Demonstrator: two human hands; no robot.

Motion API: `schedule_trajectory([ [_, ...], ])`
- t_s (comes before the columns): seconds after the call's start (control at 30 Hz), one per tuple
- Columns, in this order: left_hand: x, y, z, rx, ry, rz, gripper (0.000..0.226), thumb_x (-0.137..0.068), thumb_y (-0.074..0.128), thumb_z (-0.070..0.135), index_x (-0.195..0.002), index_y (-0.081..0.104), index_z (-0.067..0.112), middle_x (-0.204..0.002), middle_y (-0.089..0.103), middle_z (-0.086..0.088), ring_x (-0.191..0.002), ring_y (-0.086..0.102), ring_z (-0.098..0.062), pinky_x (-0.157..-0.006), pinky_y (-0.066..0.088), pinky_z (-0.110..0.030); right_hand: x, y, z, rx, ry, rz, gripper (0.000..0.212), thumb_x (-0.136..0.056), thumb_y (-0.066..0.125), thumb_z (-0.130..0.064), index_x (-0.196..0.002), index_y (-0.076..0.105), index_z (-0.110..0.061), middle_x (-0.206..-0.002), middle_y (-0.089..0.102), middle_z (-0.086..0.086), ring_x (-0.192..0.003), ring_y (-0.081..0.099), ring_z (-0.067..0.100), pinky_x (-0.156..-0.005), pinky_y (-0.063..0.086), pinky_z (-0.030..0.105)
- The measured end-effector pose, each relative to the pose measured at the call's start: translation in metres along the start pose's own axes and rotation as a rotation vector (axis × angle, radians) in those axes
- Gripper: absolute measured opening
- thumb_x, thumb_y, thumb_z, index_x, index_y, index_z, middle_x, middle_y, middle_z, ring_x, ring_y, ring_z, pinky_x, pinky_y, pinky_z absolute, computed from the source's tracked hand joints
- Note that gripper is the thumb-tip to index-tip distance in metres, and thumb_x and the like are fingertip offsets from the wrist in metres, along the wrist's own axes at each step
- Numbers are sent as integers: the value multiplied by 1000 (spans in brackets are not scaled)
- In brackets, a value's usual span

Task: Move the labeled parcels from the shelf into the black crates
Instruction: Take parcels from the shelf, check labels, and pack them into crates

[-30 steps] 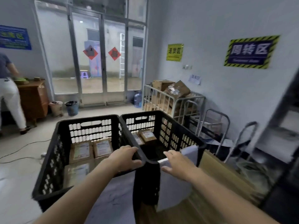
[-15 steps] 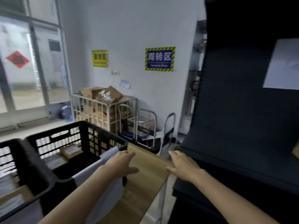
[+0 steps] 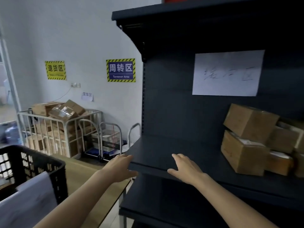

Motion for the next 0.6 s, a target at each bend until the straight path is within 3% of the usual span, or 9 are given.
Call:
schedule_trajectory([
  [0.2,-37,14,59,9,26,-15,64,-85,57,48,-139,37,19,-134,45,-6,-128,39,-25,-99,38,-34,13,-22,70,-8,45,34,61,-90,49,-47,-139,31,-14,-142,38,3,-128,38,21,-100,40,35],
  [0.4,-79,28,132,27,109,-25,74,-87,53,52,-148,23,20,-145,36,-4,-136,31,-23,-107,33,-34,37,-50,144,-19,118,97,70,-92,47,-47,-147,18,-16,-153,23,2,-138,26,19,-107,32,32],
  [0.6,-113,31,215,81,256,-18,73,-87,53,50,-147,24,20,-145,36,-3,-137,30,-21,-108,33,-33,72,-84,209,-60,238,210,67,-91,49,-47,-145,23,-17,-150,30,2,-136,31,18,-108,33,32],
])
Point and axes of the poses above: each hand's wrist, its own x-axis away from the middle knuckle, its own y-axis out of the palm, z = x × y, the point moved 7 cm from there along -x, towards the middle knuckle
